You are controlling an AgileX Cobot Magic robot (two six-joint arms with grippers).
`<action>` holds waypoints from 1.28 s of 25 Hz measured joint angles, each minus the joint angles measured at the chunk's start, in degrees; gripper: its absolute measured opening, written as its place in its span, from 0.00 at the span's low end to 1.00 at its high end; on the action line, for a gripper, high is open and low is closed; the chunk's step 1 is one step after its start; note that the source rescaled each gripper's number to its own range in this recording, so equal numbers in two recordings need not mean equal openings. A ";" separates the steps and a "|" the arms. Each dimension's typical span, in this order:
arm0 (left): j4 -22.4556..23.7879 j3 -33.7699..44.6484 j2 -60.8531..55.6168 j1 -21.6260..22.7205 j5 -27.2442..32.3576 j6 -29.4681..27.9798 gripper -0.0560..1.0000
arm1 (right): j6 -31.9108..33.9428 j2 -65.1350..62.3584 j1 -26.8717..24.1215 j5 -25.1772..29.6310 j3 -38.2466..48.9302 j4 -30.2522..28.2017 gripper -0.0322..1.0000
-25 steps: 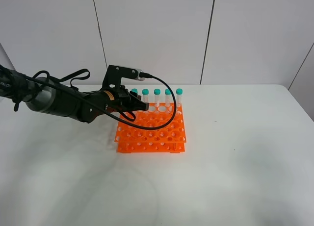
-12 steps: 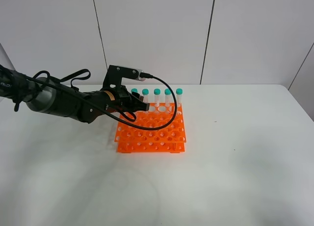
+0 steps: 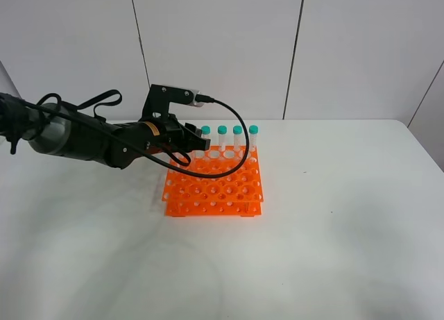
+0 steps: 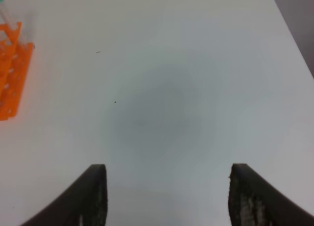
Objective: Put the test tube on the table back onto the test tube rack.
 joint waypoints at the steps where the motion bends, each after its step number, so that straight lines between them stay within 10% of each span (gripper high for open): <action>1: 0.00 -0.04 -0.39 0.00 0.32 0.00 0.34 | 0.00 0.00 0.00 0.00 0.00 0.00 0.86; 13: 0.00 -0.11 -11.96 1.14 9.91 1.02 0.34 | 0.00 0.00 0.00 0.00 0.00 0.00 0.85; 32: 0.05 0.44 -21.05 24.34 36.65 5.84 0.34 | 0.00 0.00 0.00 0.00 0.00 0.00 0.85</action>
